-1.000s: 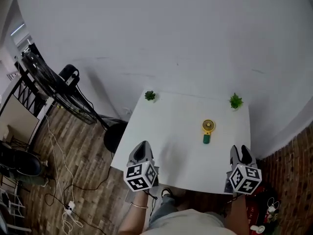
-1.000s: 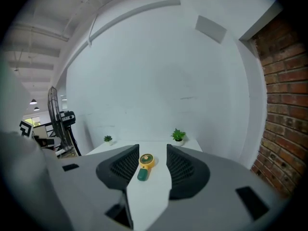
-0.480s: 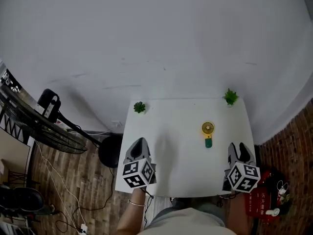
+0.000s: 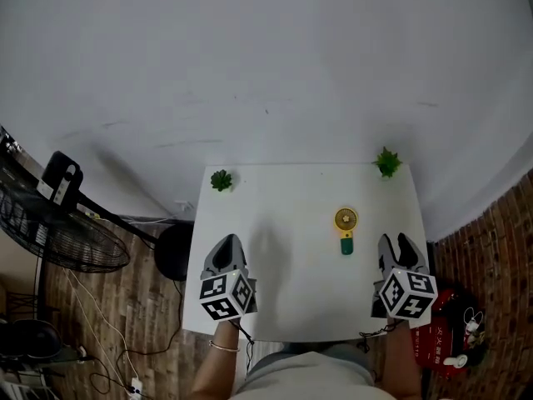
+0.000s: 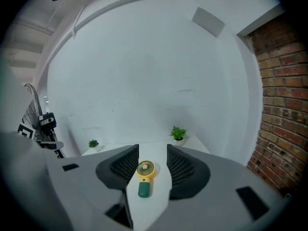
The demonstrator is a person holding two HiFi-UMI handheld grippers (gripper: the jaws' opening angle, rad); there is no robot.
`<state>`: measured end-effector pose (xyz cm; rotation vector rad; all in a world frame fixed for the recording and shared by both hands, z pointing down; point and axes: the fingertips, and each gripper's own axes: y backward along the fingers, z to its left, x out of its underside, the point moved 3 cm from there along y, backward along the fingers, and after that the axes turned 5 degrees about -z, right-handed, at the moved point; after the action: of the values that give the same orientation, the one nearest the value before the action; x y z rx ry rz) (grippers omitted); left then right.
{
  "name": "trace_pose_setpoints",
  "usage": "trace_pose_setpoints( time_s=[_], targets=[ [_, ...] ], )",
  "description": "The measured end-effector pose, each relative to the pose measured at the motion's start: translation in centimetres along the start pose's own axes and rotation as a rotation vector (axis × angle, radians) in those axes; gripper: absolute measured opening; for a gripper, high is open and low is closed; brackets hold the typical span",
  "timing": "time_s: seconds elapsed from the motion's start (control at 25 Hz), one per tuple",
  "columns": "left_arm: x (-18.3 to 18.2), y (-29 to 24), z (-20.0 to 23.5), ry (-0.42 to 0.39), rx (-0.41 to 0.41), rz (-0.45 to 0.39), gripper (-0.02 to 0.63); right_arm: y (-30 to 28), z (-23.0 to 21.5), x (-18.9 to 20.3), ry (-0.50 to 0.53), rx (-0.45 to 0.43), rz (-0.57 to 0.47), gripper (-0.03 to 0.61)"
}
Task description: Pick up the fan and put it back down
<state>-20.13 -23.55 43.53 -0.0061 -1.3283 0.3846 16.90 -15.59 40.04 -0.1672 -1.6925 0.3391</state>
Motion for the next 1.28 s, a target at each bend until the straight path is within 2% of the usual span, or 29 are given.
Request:
trace_pose_setpoints(
  time_s=[0.44,1.0,1.28],
  targets=[
    [1.1,-0.1,1.9,0.018,-0.073,0.022,0.012,-3.8,1.5,0.8,0.024,-0.066,0.066,0.184],
    [6.8,1.7,3.9,0.063,-0.154,0.114,0.011,-8.0,3.3,6.3,0.085,-0.139,0.236,0.187],
    [9.9,2.5,4.5,0.082,-0.19,0.171,0.012,-9.1,3.6,10.0,0.078,-0.149,0.315,0.19]
  ],
)
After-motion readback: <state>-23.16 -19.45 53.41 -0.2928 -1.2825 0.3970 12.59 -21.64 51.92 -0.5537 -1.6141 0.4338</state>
